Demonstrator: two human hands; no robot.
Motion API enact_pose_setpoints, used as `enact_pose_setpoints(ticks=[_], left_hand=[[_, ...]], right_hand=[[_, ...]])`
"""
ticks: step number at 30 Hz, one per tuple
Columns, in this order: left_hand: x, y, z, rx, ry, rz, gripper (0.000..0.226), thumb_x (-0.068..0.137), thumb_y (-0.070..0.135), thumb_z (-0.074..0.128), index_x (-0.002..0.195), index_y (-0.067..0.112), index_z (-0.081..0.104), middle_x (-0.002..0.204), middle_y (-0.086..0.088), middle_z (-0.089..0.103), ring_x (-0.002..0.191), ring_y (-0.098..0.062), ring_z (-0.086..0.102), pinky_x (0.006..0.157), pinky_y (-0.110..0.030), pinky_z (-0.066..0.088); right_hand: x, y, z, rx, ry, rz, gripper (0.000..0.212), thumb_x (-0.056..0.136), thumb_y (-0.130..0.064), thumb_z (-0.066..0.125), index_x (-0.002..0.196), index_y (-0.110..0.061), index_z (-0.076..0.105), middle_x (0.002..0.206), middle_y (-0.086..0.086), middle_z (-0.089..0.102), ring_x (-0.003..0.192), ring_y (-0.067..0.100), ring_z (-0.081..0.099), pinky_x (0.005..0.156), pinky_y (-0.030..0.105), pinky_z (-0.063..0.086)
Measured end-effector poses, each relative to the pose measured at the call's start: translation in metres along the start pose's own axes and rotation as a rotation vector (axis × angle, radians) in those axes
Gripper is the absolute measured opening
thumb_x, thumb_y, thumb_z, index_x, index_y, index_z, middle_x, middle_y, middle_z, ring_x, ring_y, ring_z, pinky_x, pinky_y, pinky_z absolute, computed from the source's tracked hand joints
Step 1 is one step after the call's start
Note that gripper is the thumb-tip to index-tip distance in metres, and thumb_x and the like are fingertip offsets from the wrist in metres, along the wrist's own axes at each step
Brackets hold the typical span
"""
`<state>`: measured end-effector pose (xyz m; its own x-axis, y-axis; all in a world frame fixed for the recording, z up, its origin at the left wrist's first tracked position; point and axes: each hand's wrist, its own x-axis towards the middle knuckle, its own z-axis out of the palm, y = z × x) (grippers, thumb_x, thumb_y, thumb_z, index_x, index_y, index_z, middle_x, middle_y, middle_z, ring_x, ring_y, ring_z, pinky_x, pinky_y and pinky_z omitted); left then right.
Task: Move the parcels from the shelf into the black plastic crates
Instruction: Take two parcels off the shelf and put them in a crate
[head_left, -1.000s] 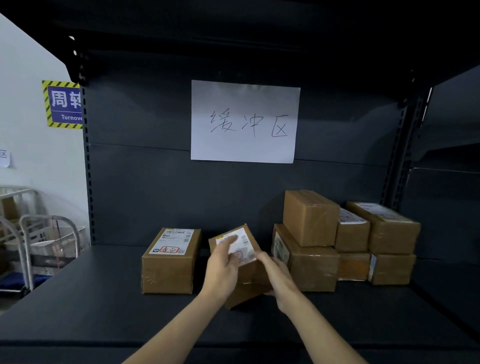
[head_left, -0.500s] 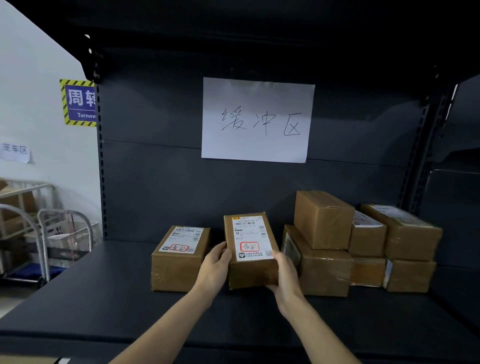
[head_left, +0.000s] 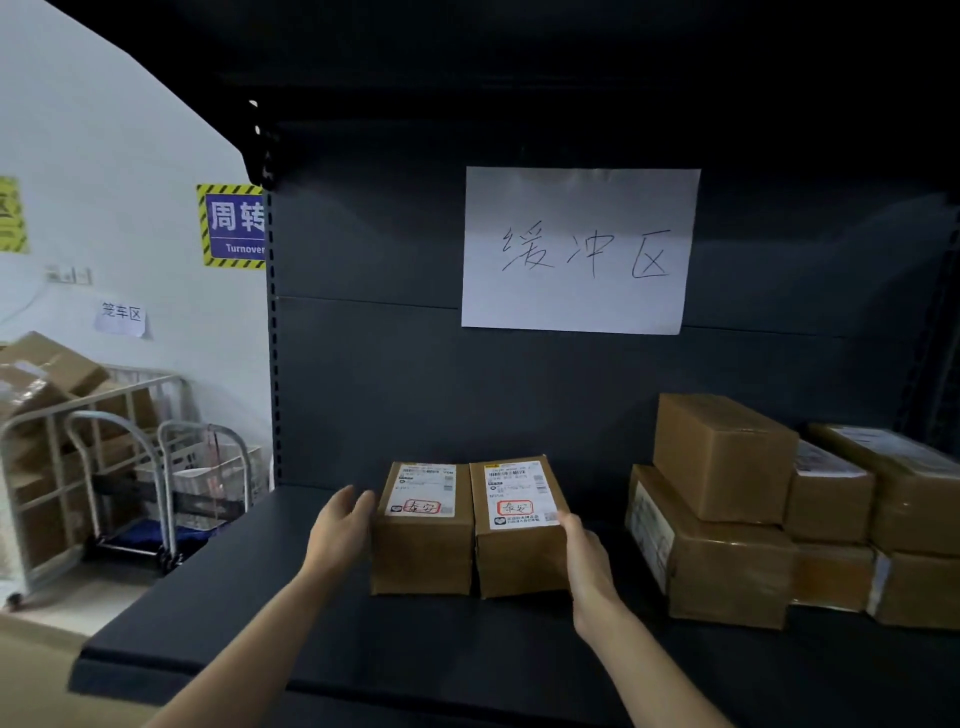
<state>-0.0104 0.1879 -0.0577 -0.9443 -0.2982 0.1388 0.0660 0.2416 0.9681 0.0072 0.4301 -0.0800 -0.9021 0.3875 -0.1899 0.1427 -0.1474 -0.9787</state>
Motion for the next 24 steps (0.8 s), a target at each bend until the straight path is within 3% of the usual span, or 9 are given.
enact_pose_setpoints(ticks=[2, 4, 5, 10, 16, 19, 24], left_hand=[[-0.001, -0.007, 0.002, -0.073, -0.06, -0.06, 0.036, 0.096, 0.026, 0.046, 0.124, 0.004, 0.054, 0.124, -0.009, 0.058, 0.111, -0.021, 0.056, 0.09, -0.03, 0.044], [-0.002, -0.011, 0.007, -0.195, -0.113, -0.111, 0.025, 0.097, 0.026, 0.043, 0.104, 0.01, 0.061, 0.099, -0.001, 0.066, 0.086, -0.011, 0.06, 0.067, -0.022, 0.044], [-0.002, -0.013, 0.008, -0.245, -0.125, -0.132, 0.026, 0.098, 0.026, 0.042, 0.097, 0.011, 0.063, 0.092, 0.0, 0.066, 0.083, -0.011, 0.06, 0.064, -0.023, 0.044], [0.008, -0.019, 0.01, -0.35, -0.175, -0.22, 0.029, 0.096, 0.028, 0.045, 0.084, 0.017, 0.069, 0.092, -0.007, 0.07, 0.089, -0.023, 0.064, 0.082, -0.038, 0.05], [0.019, -0.028, 0.011, -0.416, -0.207, -0.314, 0.03, 0.089, 0.038, 0.052, 0.083, 0.015, 0.07, 0.073, -0.003, 0.075, 0.08, -0.023, 0.066, 0.068, -0.035, 0.051], [0.017, -0.028, 0.011, -0.411, -0.242, -0.306, 0.03, 0.09, 0.037, 0.05, 0.088, 0.015, 0.07, 0.076, -0.001, 0.076, 0.081, -0.022, 0.067, 0.068, -0.035, 0.051], [0.01, -0.025, 0.009, -0.372, -0.311, -0.237, 0.031, 0.094, 0.026, 0.041, 0.099, 0.011, 0.068, 0.099, -0.01, 0.073, 0.099, -0.03, 0.064, 0.095, -0.048, 0.047]], right_hand=[[0.001, 0.001, 0.001, -0.024, 0.001, -0.009, 0.049, 0.088, -0.048, 0.05, 0.126, -0.017, 0.048, 0.108, 0.006, 0.055, 0.098, 0.021, 0.047, 0.086, 0.035, 0.036], [0.002, 0.003, 0.002, -0.03, -0.006, -0.018, 0.046, 0.09, -0.046, 0.048, 0.126, -0.016, 0.049, 0.1, 0.003, 0.055, 0.096, 0.02, 0.049, 0.084, 0.035, 0.037], [0.002, 0.003, 0.002, -0.032, -0.007, -0.021, 0.046, 0.091, -0.045, 0.048, 0.126, -0.016, 0.049, 0.101, 0.004, 0.055, 0.097, 0.021, 0.049, 0.086, 0.035, 0.037], [0.005, 0.0, 0.0, -0.052, -0.018, -0.012, 0.042, 0.089, -0.045, 0.051, 0.122, -0.017, 0.053, 0.113, 0.009, 0.061, 0.107, 0.025, 0.054, 0.1, 0.041, 0.041], [0.012, -0.008, -0.002, -0.063, -0.078, -0.016, 0.029, 0.091, -0.041, 0.051, 0.111, -0.021, 0.056, 0.105, 0.009, 0.065, 0.102, 0.025, 0.059, 0.1, 0.046, 0.044], [0.012, -0.007, -0.003, -0.08, -0.107, -0.041, 0.028, 0.091, -0.037, 0.053, 0.114, -0.02, 0.056, 0.102, 0.006, 0.066, 0.1, 0.023, 0.06, 0.097, 0.043, 0.046], [0.004, -0.004, -0.012, -0.085, -0.162, -0.103, 0.041, 0.09, -0.032, 0.055, 0.129, -0.021, 0.05, 0.115, 0.006, 0.064, 0.108, 0.023, 0.058, 0.102, 0.046, 0.043]])
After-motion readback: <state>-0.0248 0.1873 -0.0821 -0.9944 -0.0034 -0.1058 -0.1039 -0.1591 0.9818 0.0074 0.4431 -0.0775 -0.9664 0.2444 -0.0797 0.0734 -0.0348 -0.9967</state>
